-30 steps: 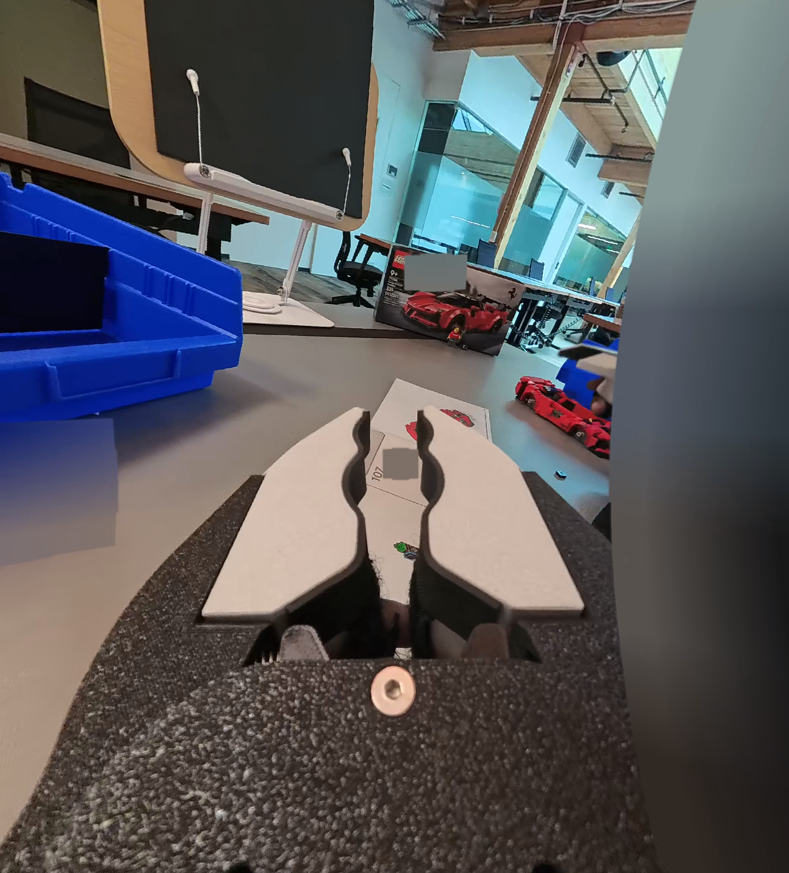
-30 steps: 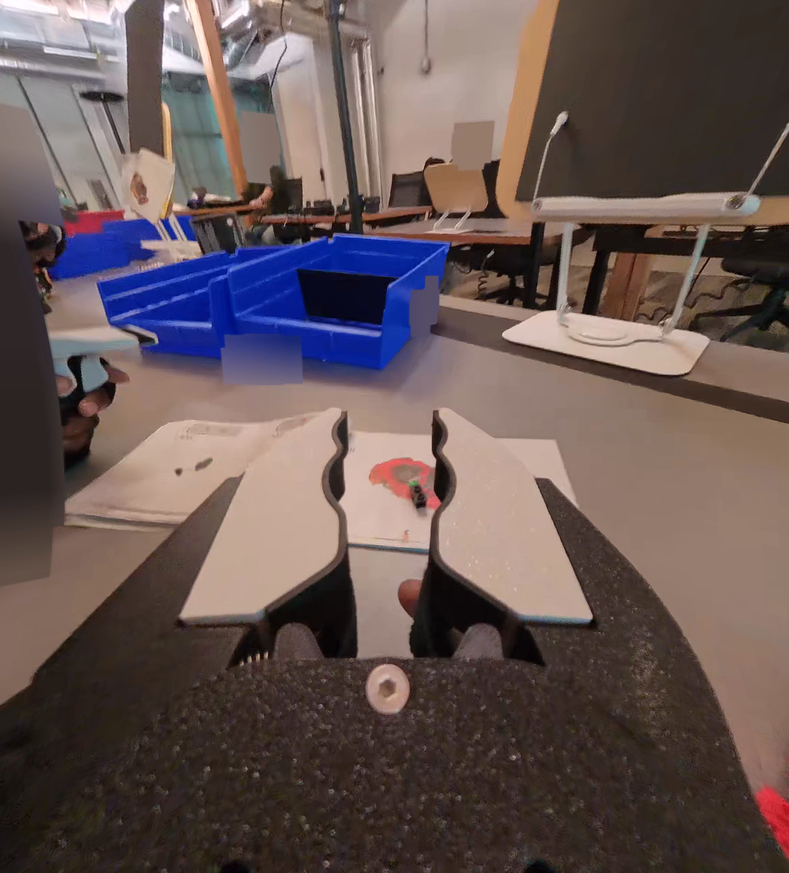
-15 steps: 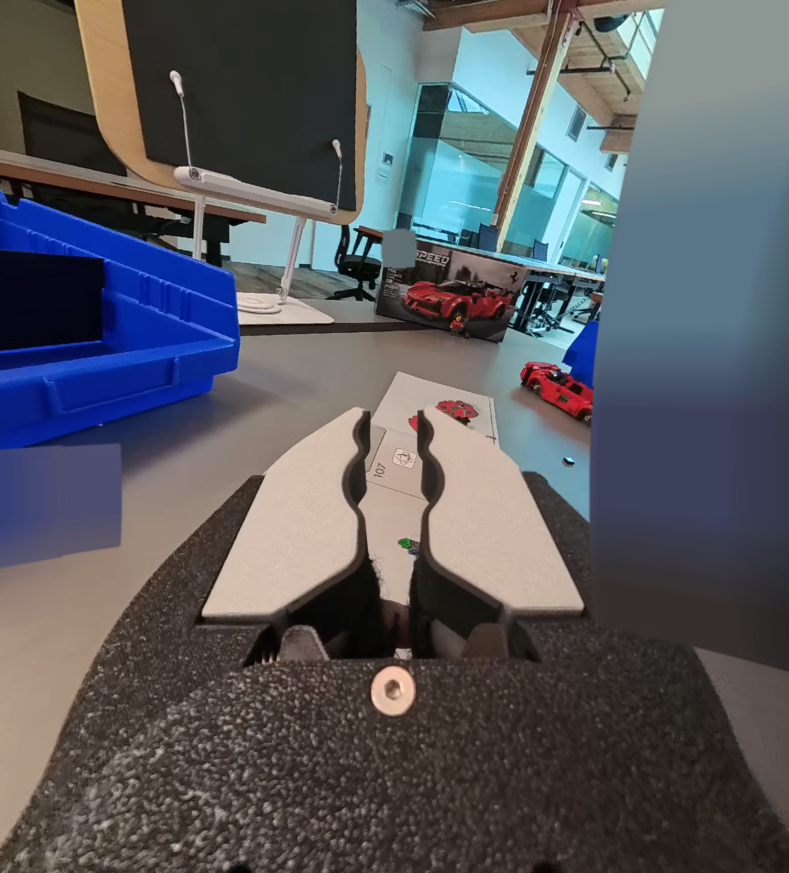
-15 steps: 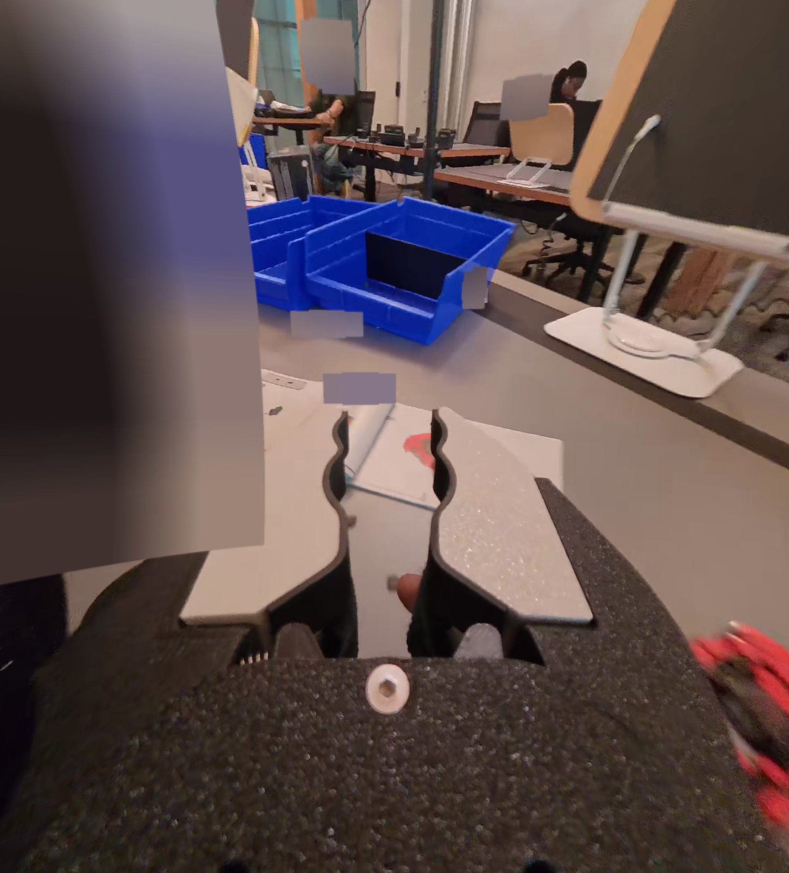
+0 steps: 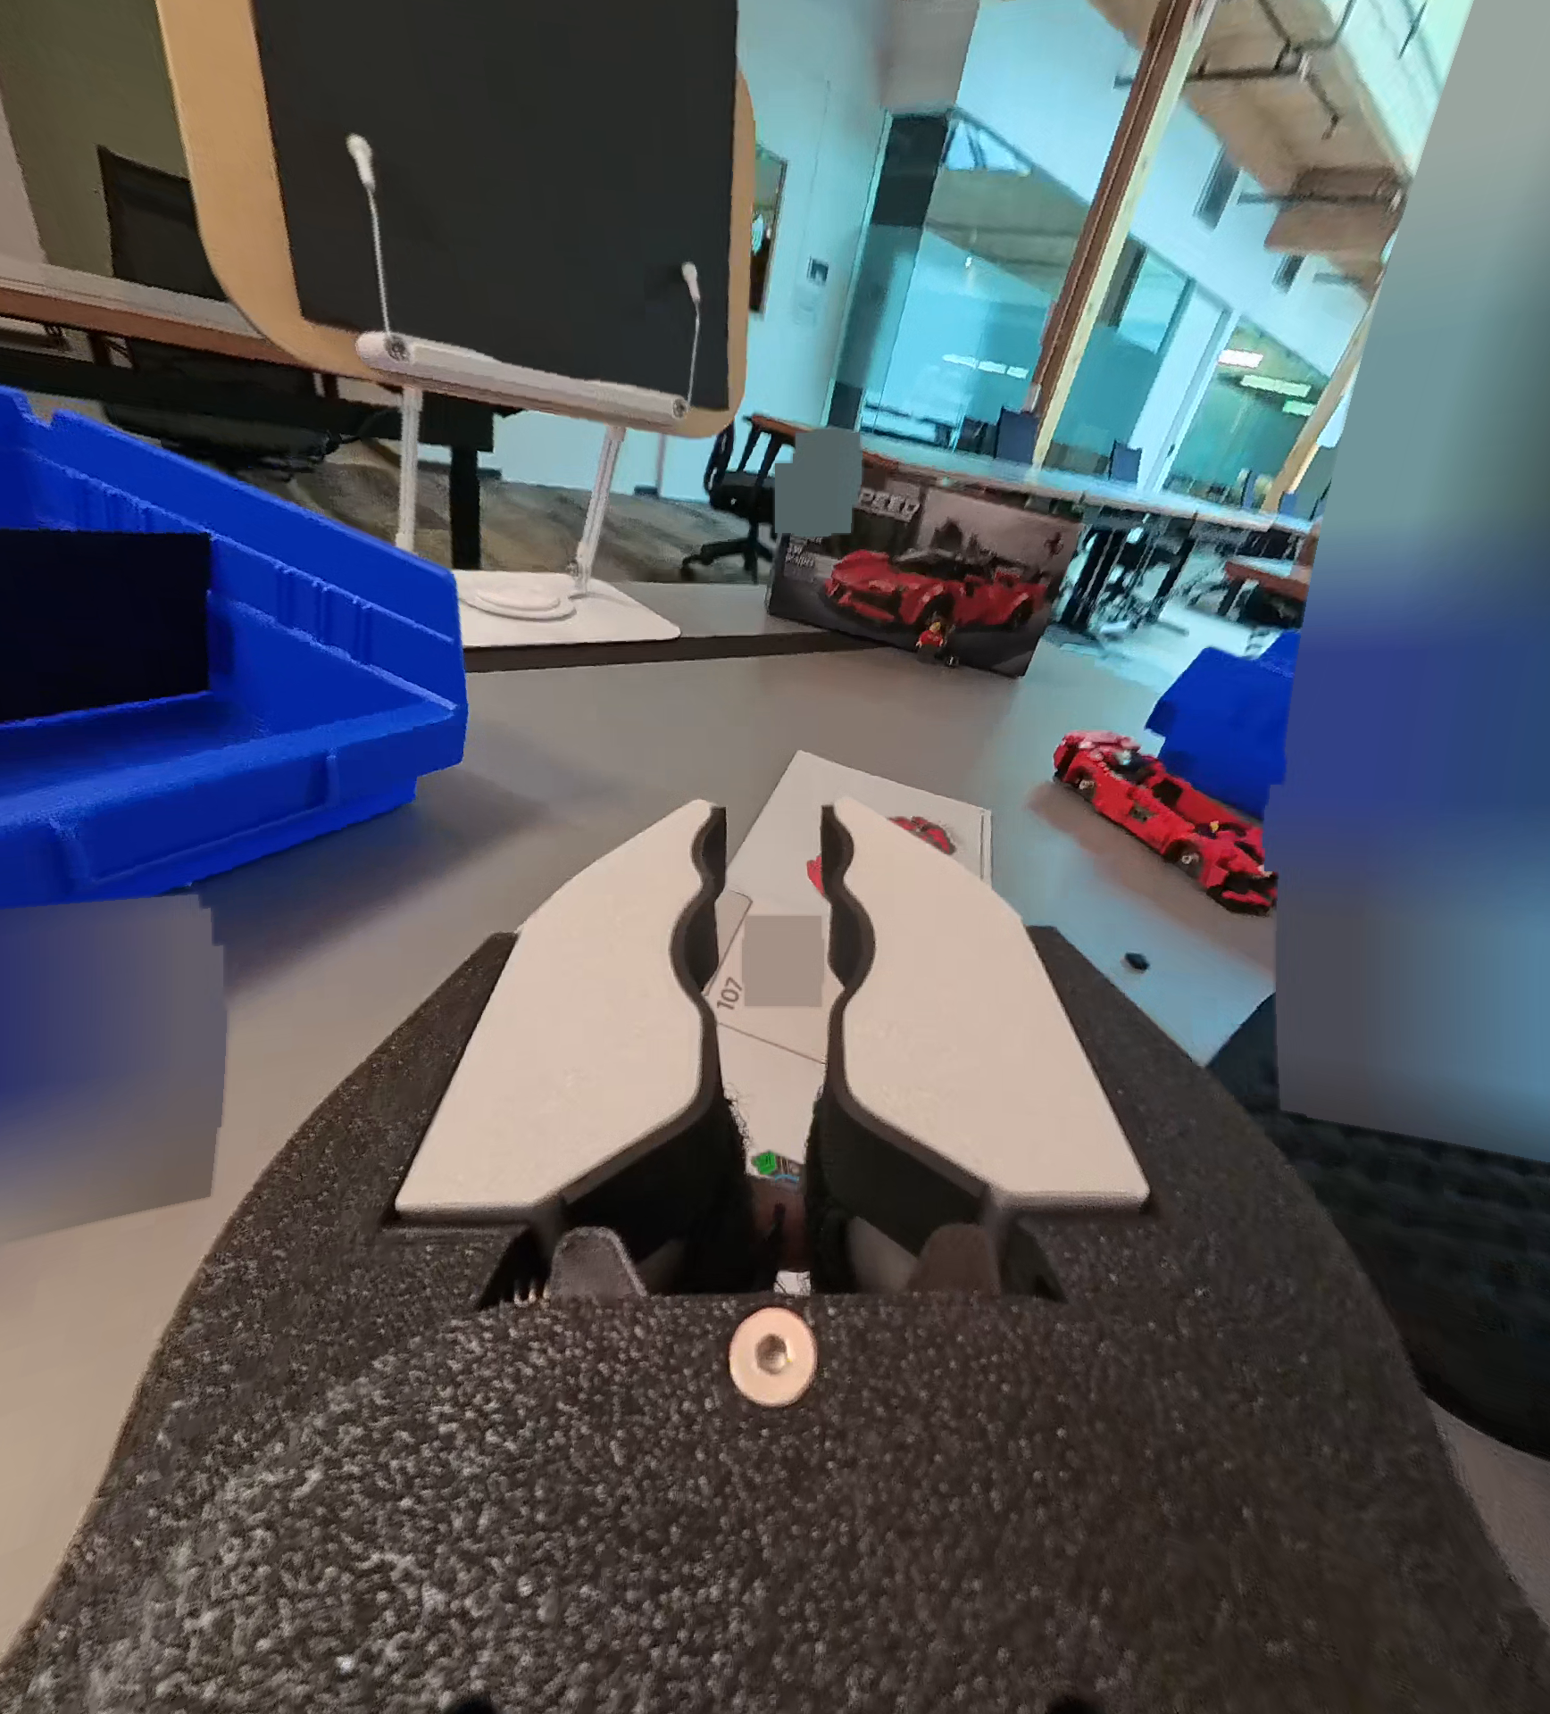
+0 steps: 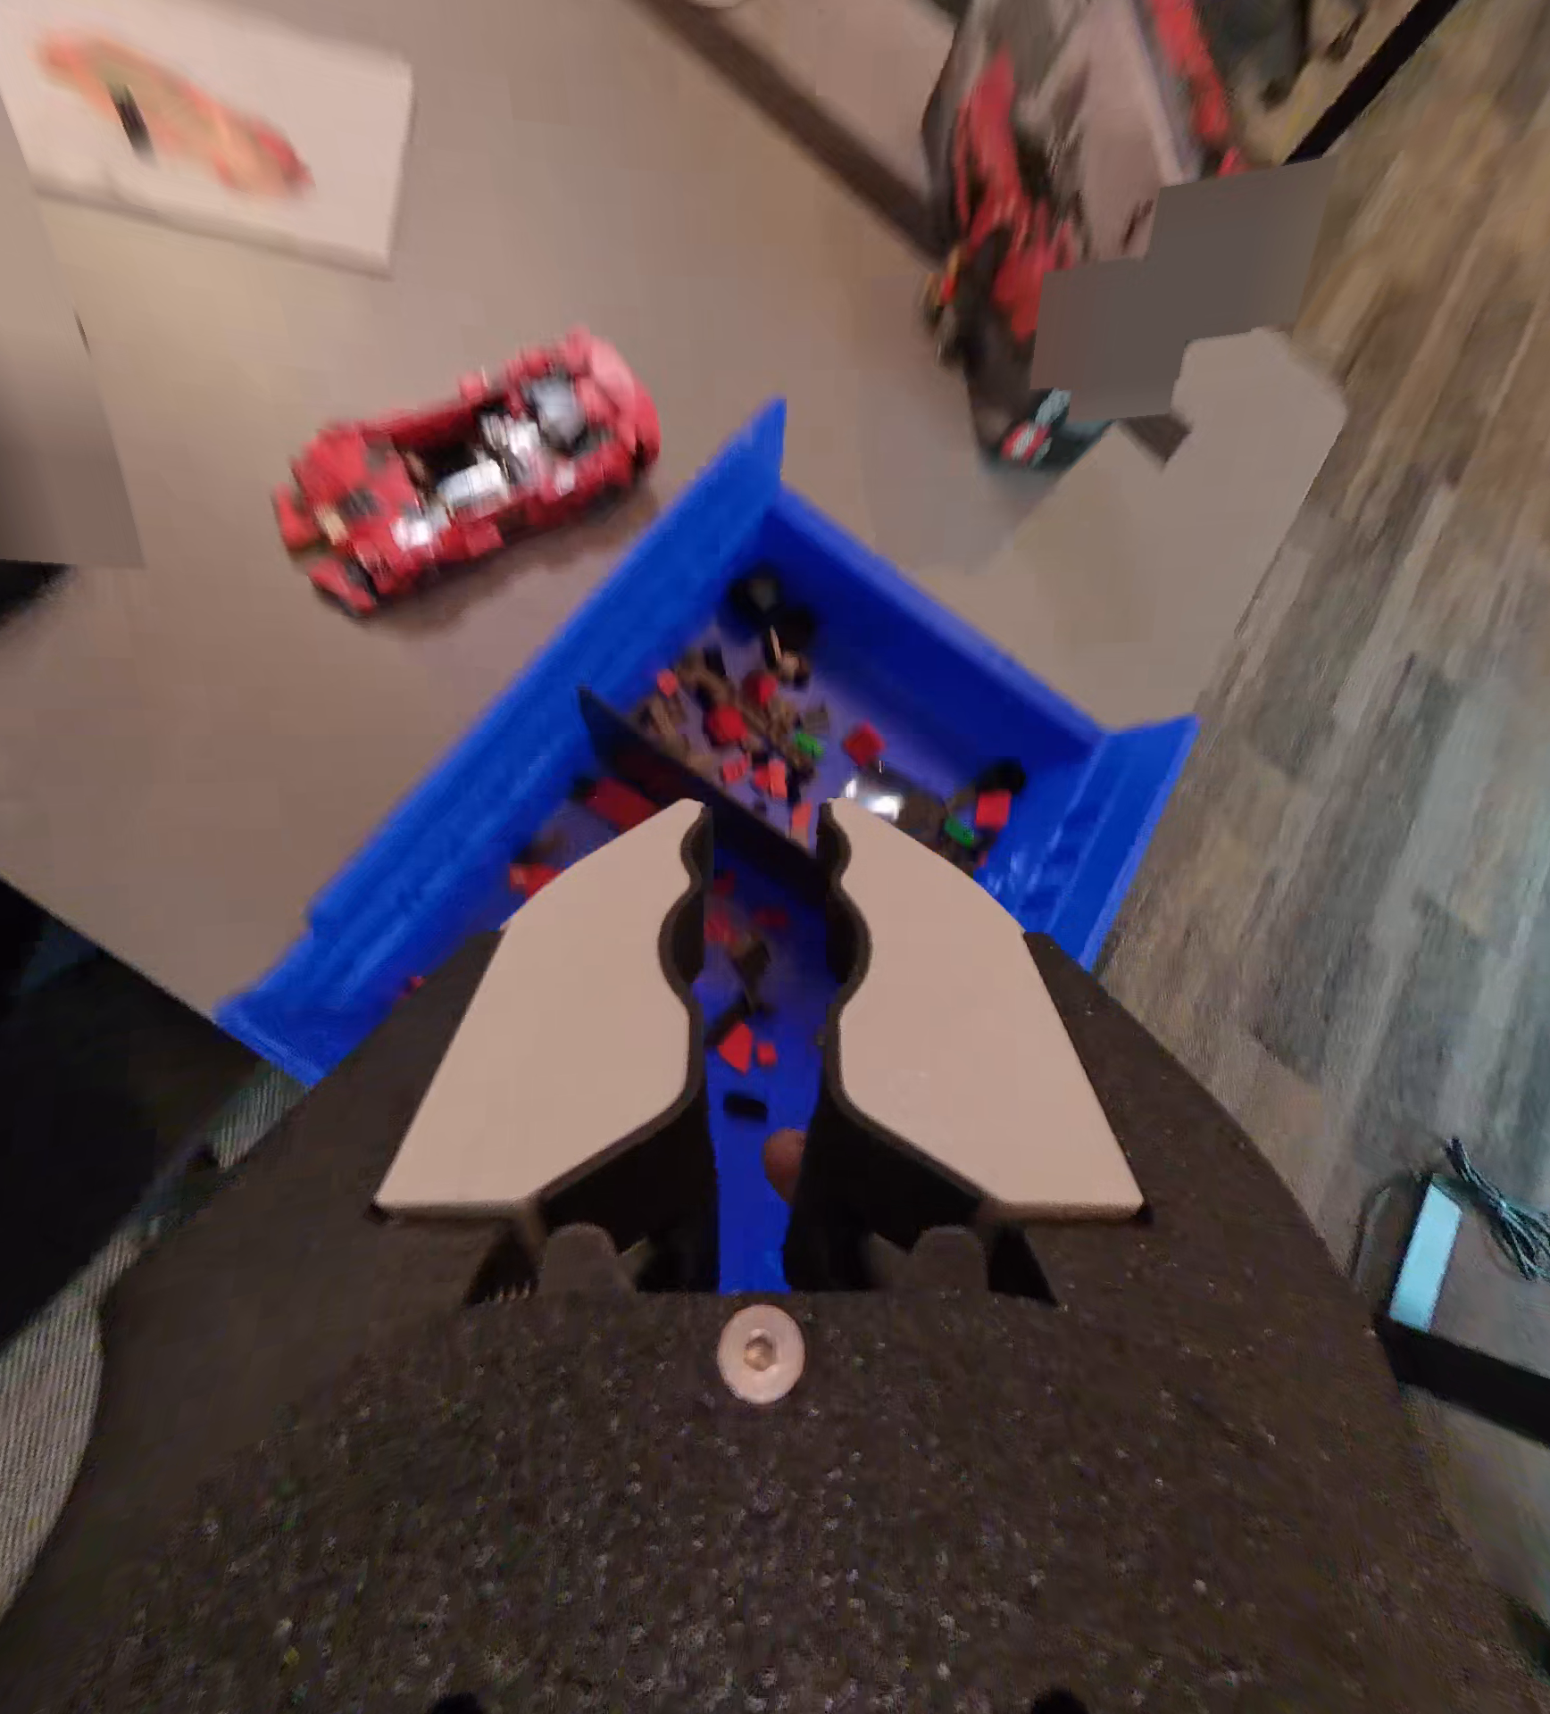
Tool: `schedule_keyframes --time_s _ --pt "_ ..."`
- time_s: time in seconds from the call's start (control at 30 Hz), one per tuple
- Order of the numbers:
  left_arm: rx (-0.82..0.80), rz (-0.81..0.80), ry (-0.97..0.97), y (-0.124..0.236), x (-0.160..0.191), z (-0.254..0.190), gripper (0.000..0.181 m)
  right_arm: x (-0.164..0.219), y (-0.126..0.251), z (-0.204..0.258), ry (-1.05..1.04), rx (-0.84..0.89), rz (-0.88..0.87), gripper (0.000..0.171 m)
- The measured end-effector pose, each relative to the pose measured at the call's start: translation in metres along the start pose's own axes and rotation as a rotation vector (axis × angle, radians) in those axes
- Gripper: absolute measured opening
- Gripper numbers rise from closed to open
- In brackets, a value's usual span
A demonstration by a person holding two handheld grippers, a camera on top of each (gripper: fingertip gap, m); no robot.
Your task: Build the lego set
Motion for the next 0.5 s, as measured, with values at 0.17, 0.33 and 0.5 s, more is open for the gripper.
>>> schedule_keyframes --time_s 0.17,0.33,0.5 --pt "-0.037 0.076 -0.095 -0.017 -0.017 -0.015 0.019 0.026 -0.023 -0.026 0.112 -0.078 0.111 0.017" --pt "0.012 0.088 -0.048 -0.033 -0.025 -0.025 0.019 0.034 -0.044 -0.034 0.183 -0.223 0.137 0.015" --pt "0.005 0.069 -0.032 -0.041 -0.036 -0.027 0.019 0.045 -0.058 -0.027 0.316 -0.340 0.234 0.015"
Point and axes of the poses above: each gripper's, where its closed fingertips meet, y back along the fingers, x out of its underside, z = x × y across the jaws, the point moved 8 cm from there along y, back along the fingers, and after that the axes turned 7 degrees about z, right-handed, at the moved point
